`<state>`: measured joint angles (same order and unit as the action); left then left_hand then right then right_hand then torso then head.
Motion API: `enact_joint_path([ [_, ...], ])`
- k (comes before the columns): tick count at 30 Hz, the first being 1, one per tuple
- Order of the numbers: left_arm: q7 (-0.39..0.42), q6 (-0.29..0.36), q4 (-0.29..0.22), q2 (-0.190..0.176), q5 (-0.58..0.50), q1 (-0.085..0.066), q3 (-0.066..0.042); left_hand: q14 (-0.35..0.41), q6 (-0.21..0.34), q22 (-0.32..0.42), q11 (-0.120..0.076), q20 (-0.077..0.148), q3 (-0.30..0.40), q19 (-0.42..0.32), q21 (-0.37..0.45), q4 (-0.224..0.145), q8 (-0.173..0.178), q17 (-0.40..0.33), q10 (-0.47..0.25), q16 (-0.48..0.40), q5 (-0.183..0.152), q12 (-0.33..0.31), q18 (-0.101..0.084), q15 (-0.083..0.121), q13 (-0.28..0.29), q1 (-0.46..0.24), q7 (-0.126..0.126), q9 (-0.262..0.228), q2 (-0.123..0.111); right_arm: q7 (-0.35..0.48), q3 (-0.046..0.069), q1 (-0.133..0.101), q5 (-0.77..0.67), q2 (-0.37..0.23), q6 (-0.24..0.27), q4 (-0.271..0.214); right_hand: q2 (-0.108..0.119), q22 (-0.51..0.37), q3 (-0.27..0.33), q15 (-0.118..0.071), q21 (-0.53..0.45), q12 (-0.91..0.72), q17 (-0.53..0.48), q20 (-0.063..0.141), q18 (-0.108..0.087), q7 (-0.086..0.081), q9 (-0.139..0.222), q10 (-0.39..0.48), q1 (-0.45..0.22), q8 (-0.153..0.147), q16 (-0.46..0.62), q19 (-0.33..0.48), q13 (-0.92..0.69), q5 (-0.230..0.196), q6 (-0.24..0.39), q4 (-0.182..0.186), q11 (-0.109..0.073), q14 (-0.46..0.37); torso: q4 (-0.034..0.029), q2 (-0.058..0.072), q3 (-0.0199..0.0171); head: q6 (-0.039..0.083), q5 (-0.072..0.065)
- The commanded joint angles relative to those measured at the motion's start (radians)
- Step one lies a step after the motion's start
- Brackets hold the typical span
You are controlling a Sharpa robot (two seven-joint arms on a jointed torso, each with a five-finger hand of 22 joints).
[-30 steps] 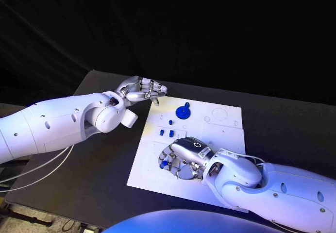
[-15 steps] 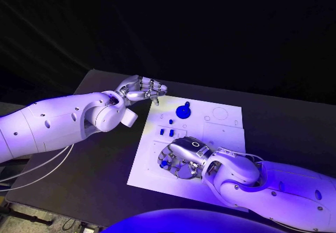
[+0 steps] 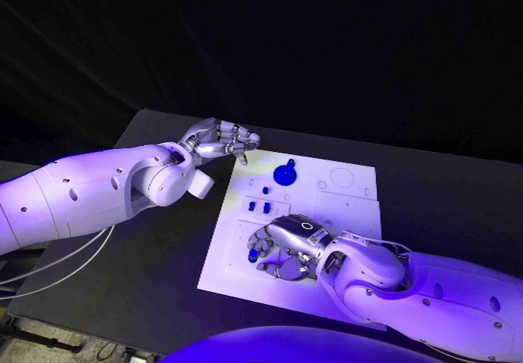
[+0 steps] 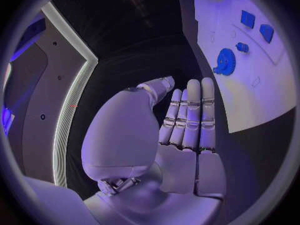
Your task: Assemble the parts on the task board
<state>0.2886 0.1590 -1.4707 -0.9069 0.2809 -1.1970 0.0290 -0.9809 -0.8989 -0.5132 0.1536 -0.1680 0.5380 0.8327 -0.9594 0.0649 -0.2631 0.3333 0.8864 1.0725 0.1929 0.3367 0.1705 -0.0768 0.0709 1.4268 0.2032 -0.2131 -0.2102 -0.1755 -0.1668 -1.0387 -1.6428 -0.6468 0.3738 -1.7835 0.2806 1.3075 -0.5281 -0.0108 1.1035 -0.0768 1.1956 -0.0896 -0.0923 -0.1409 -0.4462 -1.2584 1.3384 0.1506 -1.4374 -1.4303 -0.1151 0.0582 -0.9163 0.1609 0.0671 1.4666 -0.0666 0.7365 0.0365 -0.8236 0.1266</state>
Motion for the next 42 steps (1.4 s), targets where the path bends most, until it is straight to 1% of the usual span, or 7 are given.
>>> enact_joint_path([
  [1, 0.005, -0.015, -0.002, 0.001, -0.005, 0.000, -0.001, 0.008, 0.000, 0.001, 0.001, -0.002, -0.007, -0.007, 0.005, 0.001, -0.003, -0.001, -0.009, -0.006, 0.001, 0.006, 0.013, 0.000, 0.001, 0.001, 0.005, -0.001, 0.011, -0.016, 0.000, 0.000, -0.005, -0.010, 0.032, -0.011, 0.006, 0.152, 0.011, 0.002, 0.006, -0.009, -0.003, -0.004, 0.010, -0.001, 0.002, -0.005, 0.002, -0.006, 0.003, 0.000, -0.002, -0.001, 0.007, 0.000, 0.000, 0.035, 0.0004, -0.001, -0.0002, 0.002, -0.002],
  [15, 0.006, -0.015, -0.001, -0.003, -0.005, 0.000, 0.000, 0.009, -0.001, 0.002, 0.001, -0.002, -0.008, -0.007, 0.006, 0.000, -0.005, -0.001, -0.012, -0.006, 0.001, 0.008, 0.014, 0.000, 0.001, 0.001, 0.005, -0.001, 0.012, 0.034, 0.008, -0.061, 0.104, -0.157, 0.213, -0.119, -0.006, 0.158, 0.041, -0.009, 0.030, -0.055, 0.009, 0.005, 0.014, 0.008, 0.009, -0.062, 0.030, -0.001, -0.003, -0.010, -0.029, 0.010, -0.028, 0.009, -0.012, 0.039, 0.0015, -0.002, 0.0006, 0.020, -0.029],
  [22, 0.007, -0.014, 0.000, -0.004, -0.006, 0.001, 0.004, 0.009, -0.001, 0.002, 0.001, -0.002, -0.008, -0.007, 0.006, 0.000, -0.005, -0.001, -0.012, -0.006, 0.001, 0.008, 0.014, 0.000, 0.001, 0.001, 0.005, -0.001, 0.012, 0.021, 0.009, -0.133, 0.364, -0.302, 0.144, -0.158, 0.005, 0.164, 0.074, -0.022, 0.051, -0.140, 0.036, 0.014, 0.017, 0.015, 0.005, -0.145, 0.035, 0.027, -0.017, -0.017, -0.097, 0.027, -0.077, 0.015, -0.029, 0.045, 0.0057, -0.008, 0.0017, 0.027, -0.082],
  [27, 0.008, -0.013, 0.000, -0.004, -0.006, 0.001, 0.007, 0.009, -0.001, 0.002, 0.001, -0.002, -0.008, -0.007, 0.006, 0.000, -0.005, -0.001, -0.012, -0.006, 0.001, 0.008, 0.014, 0.000, 0.001, 0.001, 0.005, -0.001, 0.012, -0.034, 0.006, -0.151, 0.438, -0.406, 0.064, -0.164, -0.012, 0.180, 0.241, -0.035, 0.118, -0.576, 0.106, 0.030, 0.029, 0.036, -0.021, -0.136, 0.000, 0.091, -0.048, -0.038, -0.532, 0.032, -0.055, 0.062, -0.047, 0.060, 0.0117, -0.013, 0.0047, 0.024, -0.124],
  [33, 0.008, -0.013, -0.002, -0.001, -0.007, 0.002, 0.008, 0.009, -0.001, 0.002, 0.001, -0.002, -0.008, -0.007, 0.006, 0.000, -0.005, -0.001, -0.012, -0.006, 0.001, 0.008, 0.014, 0.000, 0.001, 0.001, 0.005, -0.001, 0.012, -0.128, -0.006, -0.145, 0.439, -0.514, 0.014, -0.181, -0.110, 0.198, 0.549, -0.037, 0.203, -1.304, 0.258, 0.031, 0.043, 0.045, -0.062, -0.216, -0.028, 0.234, -0.103, -0.062, -1.266, 0.036, -0.026, 0.130, -0.049, 0.083, 0.0213, -0.019, 0.0066, 0.016, -0.158],
  [36, 0.008, -0.013, -0.003, 0.000, -0.008, 0.004, 0.009, 0.009, -0.001, 0.002, 0.001, -0.002, -0.008, -0.007, 0.006, 0.000, -0.005, -0.001, -0.012, -0.006, 0.001, 0.008, 0.014, 0.000, 0.001, 0.001, 0.005, -0.001, 0.012, -0.179, -0.013, -0.132, 0.410, -0.548, 0.000, -0.188, -0.125, 0.207, 0.644, -0.048, 0.241, -1.414, 0.296, 0.038, 0.049, 0.063, -0.101, -0.269, -0.049, 0.292, -0.114, -0.074, -1.376, 0.040, -0.058, 0.135, -0.063, 0.090, 0.0286, -0.022, 0.0074, 0.011, -0.173],
  [42, 0.008, -0.014, -0.004, 0.004, -0.008, 0.008, 0.010, 0.009, -0.001, 0.002, 0.001, -0.002, -0.009, -0.007, 0.006, 0.000, -0.006, -0.002, -0.012, -0.006, 0.001, 0.011, 0.013, 0.000, 0.001, 0.001, 0.005, -0.001, 0.012, -0.253, -0.021, -0.085, 0.353, -0.575, 0.012, -0.209, -0.123, 0.207, 0.677, -0.049, 0.241, -1.411, 0.301, 0.040, 0.049, 0.062, -0.118, -0.265, -0.067, 0.302, -0.115, -0.073, -1.375, 0.040, -0.040, 0.135, -0.063, 0.091, 0.0382, -0.027, 0.0094, 0.002, -0.176],
])
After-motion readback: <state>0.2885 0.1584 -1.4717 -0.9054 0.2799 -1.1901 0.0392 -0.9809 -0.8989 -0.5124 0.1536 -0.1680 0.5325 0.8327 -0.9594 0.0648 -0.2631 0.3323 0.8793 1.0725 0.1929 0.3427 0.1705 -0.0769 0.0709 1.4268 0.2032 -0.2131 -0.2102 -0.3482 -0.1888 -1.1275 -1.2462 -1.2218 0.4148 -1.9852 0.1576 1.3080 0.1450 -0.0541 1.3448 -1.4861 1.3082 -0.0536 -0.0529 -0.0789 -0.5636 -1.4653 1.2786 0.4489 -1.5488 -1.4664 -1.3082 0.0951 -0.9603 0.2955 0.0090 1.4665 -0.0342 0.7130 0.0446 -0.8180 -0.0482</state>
